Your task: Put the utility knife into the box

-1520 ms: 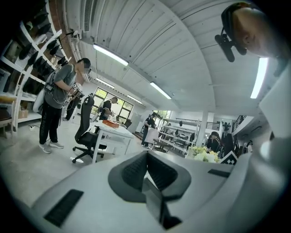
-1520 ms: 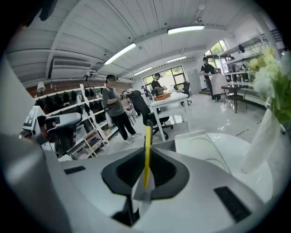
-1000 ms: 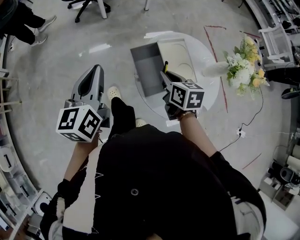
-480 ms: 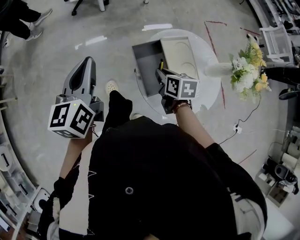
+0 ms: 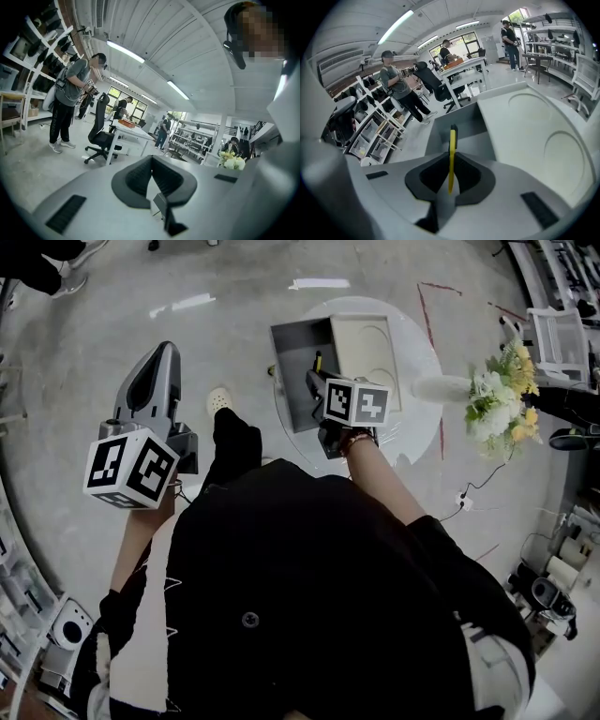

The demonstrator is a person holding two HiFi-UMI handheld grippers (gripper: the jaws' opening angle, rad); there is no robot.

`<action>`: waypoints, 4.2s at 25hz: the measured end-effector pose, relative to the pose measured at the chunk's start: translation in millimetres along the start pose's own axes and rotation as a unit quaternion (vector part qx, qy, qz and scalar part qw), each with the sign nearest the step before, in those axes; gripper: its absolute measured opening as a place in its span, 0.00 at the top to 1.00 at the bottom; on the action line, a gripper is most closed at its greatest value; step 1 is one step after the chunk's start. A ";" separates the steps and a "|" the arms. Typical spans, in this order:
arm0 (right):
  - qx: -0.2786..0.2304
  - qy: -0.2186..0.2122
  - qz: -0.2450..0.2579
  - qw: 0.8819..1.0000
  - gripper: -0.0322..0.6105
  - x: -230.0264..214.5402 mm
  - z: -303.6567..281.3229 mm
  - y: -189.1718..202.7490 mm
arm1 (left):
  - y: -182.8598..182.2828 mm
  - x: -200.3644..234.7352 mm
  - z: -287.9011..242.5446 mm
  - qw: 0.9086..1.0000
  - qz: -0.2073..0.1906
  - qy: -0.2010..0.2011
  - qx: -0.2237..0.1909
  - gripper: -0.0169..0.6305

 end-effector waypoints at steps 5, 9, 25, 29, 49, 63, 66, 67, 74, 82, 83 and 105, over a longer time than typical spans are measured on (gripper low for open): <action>0.015 -0.002 0.001 1.000 0.89 1.2 -12.1 -5.5 | -3.7 6.2 -2.0 1.000 0.000 -0.006 -0.001 0.96; 0.030 -0.001 -0.005 1.000 0.89 1.0 -20.0 -6.2 | -7.4 14.9 -0.2 1.000 0.001 -0.017 -0.003 0.96; 0.057 0.011 -0.014 0.998 0.89 -2.4 -37.1 -3.6 | -3.0 36.9 2.2 0.999 0.017 -0.035 0.001 0.96; 0.062 0.010 -0.006 0.998 0.89 -2.1 -39.8 -3.0 | 1.4 38.6 3.5 0.999 0.019 -0.039 0.003 0.96; 0.089 0.022 -0.008 0.996 0.89 -2.9 -47.9 -0.9 | -2.5 38.8 0.0 0.999 0.015 -0.045 0.002 0.96; 0.108 0.043 0.000 0.993 0.89 1.5 -49.4 -5.3 | -1.2 43.4 -2.6 0.999 0.016 -0.045 0.006 0.96; 0.108 0.045 -0.004 0.993 0.89 2.2 -49.8 -5.9 | 0.8 44.7 -2.3 0.999 0.018 -0.046 0.008 0.96; 0.110 0.046 -0.005 0.993 0.89 2.3 -49.9 -6.0 | 1.4 44.4 -2.2 0.999 0.018 -0.046 0.009 0.96; 0.126 0.058 -0.003 0.990 0.89 3.3 -50.3 -8.8 | -0.3 44.1 -3.5 0.999 0.018 -0.042 0.005 0.96; 0.129 0.069 0.013 0.989 0.89 3.8 -51.1 -8.9 | 3.5 47.9 1.6 0.999 0.022 -0.048 0.001 0.96; 0.130 0.069 0.013 0.989 0.89 3.3 -51.3 -8.9 | 4.2 48.3 2.3 0.998 0.023 -0.050 0.001 0.96; 0.169 0.074 0.028 0.982 0.88 6.8 -54.8 -15.6 | 6.1 56.1 -2.0 0.999 0.033 -0.043 0.003 0.96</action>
Point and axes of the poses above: the fingertips, and each gripper's own axes: z backward along the fingers, x to its left, y out of its underside, the point moved 10 cm from there along z, backward along the fingers, and after that the axes turned 1 degree about -x, right-handed, at the moved point
